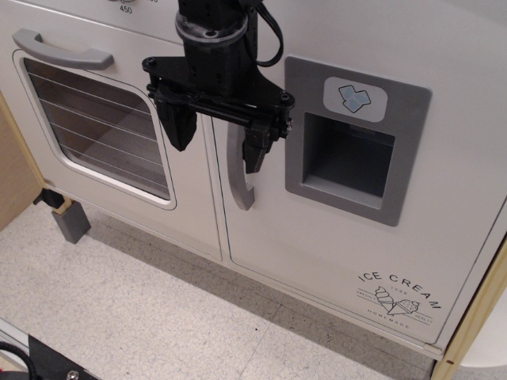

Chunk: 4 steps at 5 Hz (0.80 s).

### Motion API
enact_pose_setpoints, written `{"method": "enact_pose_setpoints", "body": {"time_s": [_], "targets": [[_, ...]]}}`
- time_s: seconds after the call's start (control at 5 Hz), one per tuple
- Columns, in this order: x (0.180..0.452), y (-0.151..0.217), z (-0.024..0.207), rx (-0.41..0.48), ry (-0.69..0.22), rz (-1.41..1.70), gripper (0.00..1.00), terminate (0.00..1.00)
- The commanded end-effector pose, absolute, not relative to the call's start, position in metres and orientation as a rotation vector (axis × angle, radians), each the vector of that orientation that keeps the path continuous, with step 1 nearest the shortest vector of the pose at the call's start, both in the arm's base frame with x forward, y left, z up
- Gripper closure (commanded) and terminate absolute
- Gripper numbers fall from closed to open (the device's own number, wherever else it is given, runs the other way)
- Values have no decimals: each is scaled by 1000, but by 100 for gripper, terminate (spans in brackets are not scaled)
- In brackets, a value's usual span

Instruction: Open fridge

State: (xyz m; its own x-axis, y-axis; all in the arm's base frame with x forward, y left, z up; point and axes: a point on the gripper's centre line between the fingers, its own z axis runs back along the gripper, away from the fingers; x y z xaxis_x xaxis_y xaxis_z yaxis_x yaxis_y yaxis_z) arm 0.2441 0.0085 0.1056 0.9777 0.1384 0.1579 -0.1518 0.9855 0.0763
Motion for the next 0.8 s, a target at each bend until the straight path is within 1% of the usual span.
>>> {"method": "enact_pose_setpoints", "body": {"time_s": [0.0, 0.2, 0.4, 0.6], "targets": [[244, 9, 106, 88, -153, 146, 0, 0], [254, 24, 88, 107, -154, 114, 0, 0], [266, 39, 69, 88, -148, 104, 0, 0], [277, 49, 49, 78, -187, 77, 0, 0]]}}
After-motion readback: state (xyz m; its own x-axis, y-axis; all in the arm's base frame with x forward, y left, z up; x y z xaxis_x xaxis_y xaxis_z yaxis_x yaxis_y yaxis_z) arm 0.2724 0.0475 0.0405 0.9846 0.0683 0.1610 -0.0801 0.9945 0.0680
